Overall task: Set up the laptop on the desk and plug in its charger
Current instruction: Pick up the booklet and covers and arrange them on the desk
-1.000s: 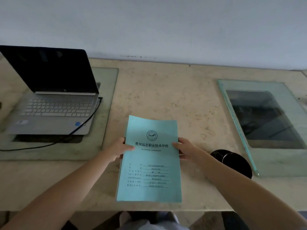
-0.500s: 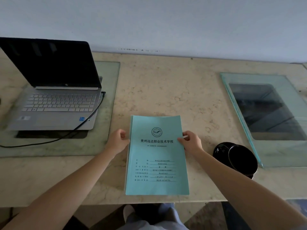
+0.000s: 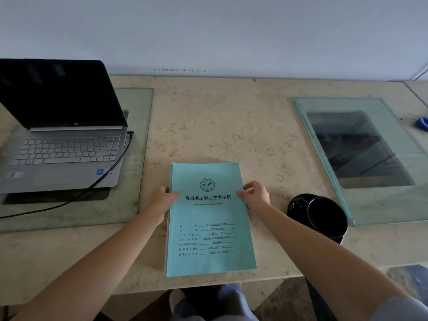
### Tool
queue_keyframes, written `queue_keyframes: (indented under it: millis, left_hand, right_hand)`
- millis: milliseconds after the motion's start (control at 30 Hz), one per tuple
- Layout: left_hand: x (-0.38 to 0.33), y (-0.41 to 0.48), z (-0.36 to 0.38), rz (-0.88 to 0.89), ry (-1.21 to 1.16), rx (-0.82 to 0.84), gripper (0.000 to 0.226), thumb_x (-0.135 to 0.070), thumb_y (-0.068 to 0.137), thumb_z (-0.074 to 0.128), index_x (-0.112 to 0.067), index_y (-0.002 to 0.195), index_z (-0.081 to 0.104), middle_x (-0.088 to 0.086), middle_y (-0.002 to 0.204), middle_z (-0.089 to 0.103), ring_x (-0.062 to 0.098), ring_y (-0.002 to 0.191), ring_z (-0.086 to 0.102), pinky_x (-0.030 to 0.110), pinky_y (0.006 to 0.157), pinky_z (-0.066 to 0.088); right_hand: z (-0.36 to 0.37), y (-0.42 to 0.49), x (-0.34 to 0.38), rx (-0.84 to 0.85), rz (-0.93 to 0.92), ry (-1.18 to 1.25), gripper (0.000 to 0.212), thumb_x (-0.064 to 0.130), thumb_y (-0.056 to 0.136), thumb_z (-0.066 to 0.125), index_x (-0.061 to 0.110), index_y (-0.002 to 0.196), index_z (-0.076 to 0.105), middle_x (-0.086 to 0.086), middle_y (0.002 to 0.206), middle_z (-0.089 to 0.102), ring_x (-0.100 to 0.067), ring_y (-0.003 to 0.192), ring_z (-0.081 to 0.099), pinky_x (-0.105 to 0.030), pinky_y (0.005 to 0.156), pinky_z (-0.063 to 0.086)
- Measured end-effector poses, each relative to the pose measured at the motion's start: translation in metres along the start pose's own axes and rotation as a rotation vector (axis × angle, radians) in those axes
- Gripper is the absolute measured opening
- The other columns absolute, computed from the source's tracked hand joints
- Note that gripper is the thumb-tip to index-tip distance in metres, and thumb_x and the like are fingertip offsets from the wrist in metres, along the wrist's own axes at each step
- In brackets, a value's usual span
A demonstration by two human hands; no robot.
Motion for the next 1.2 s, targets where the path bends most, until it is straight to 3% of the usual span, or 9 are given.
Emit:
queue_keyframes:
  millis: [100,300,433,600,667,800,900,1067,1200]
  left_hand:
    - [0.006,0.007,-0.009,-0.101,-0.105,-0.015,0.021,-0.007,0.088,0.059,-0.002,0.107,0.064,0.004,0.093,0.065,0.016,0.081,0.057,0.027,0.066,0.037]
    - [0.013,0.016,-0.012,-0.197,-0.137,-0.048,0.046,-0.005,0.077,0.067,0.001,0.12,0.054,0.015,0.119,0.06,0.028,0.111,0.055,0.035,0.09,0.043]
    - [0.004,0.012,-0.001,-0.17,-0.189,0.01,0.049,-0.011,0.072,0.079,0.0,0.115,0.058,0.016,0.113,0.064,0.027,0.105,0.059,0.036,0.095,0.047]
    - [-0.025,-0.009,0.015,0.027,-0.228,0.159,0.022,-0.009,0.071,0.079,-0.017,0.089,0.069,0.003,0.09,0.073,0.018,0.082,0.067,0.029,0.068,0.051]
    - [-0.036,-0.019,0.018,0.075,-0.266,0.219,0.025,-0.007,0.071,0.078,-0.018,0.092,0.07,0.003,0.091,0.075,0.021,0.084,0.069,0.03,0.07,0.052]
    - [-0.065,-0.04,0.027,0.195,-0.247,0.297,0.025,-0.006,0.074,0.075,-0.02,0.093,0.07,0.001,0.09,0.076,0.017,0.078,0.073,0.027,0.06,0.055]
    - [-0.085,-0.049,0.017,0.275,-0.232,0.265,0.03,-0.006,0.075,0.075,-0.016,0.101,0.067,0.005,0.099,0.074,0.021,0.085,0.071,0.031,0.067,0.055]
    - [-0.128,-0.054,-0.016,0.4,-0.237,0.21,0.041,-0.003,0.076,0.073,-0.008,0.115,0.061,0.01,0.112,0.069,0.028,0.103,0.065,0.041,0.092,0.051]
    - [-0.161,-0.056,-0.04,0.5,-0.273,0.128,0.045,0.003,0.074,0.073,-0.006,0.116,0.061,0.011,0.113,0.069,0.027,0.103,0.065,0.036,0.085,0.053]
  right_hand:
    - [0.003,0.002,-0.003,0.023,0.038,0.013,0.028,0.025,0.079,0.072,0.018,0.099,0.054,0.002,0.085,0.064,-0.022,0.081,0.067,-0.036,0.075,0.058]
    - [0.006,0.004,-0.007,0.011,0.027,0.022,0.023,0.025,0.079,0.071,0.018,0.098,0.059,0.005,0.083,0.067,-0.015,0.076,0.065,-0.029,0.067,0.055]
    - [0.006,0.006,-0.006,0.038,0.027,0.012,0.018,0.023,0.08,0.068,0.016,0.097,0.063,0.006,0.08,0.069,-0.011,0.07,0.065,-0.021,0.055,0.049]
    - [0.004,0.009,0.003,0.133,-0.066,-0.15,0.022,0.021,0.08,0.069,0.015,0.1,0.06,0.002,0.091,0.065,-0.018,0.084,0.062,-0.025,0.065,0.046]
    - [0.006,0.008,0.008,0.236,-0.036,0.049,0.032,0.018,0.081,0.072,0.009,0.106,0.054,-0.005,0.099,0.063,-0.021,0.087,0.065,-0.028,0.068,0.051]
    - [0.008,-0.001,0.026,0.466,0.0,0.352,0.022,0.015,0.085,0.068,0.003,0.103,0.063,-0.006,0.092,0.074,-0.016,0.074,0.072,-0.027,0.062,0.057]
    - [-0.01,0.0,0.046,0.384,-0.073,0.288,0.034,0.023,0.078,0.075,0.008,0.106,0.064,-0.005,0.098,0.073,-0.017,0.082,0.071,-0.029,0.065,0.057]
    - [-0.046,-0.008,0.127,0.221,-0.385,0.206,0.033,0.022,0.072,0.081,0.013,0.101,0.066,-0.003,0.098,0.073,-0.018,0.085,0.07,-0.032,0.071,0.058]
    - [-0.063,-0.023,0.182,0.146,-0.573,0.173,0.036,0.018,0.072,0.081,0.011,0.103,0.065,-0.004,0.099,0.073,-0.02,0.087,0.069,-0.037,0.073,0.058]
Point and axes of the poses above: each hand's wrist, its own y-axis towards the middle knuckle, its own z-axis out of the palm, x = y × z, the point moved 9 cm from there along y, towards the middle knuckle
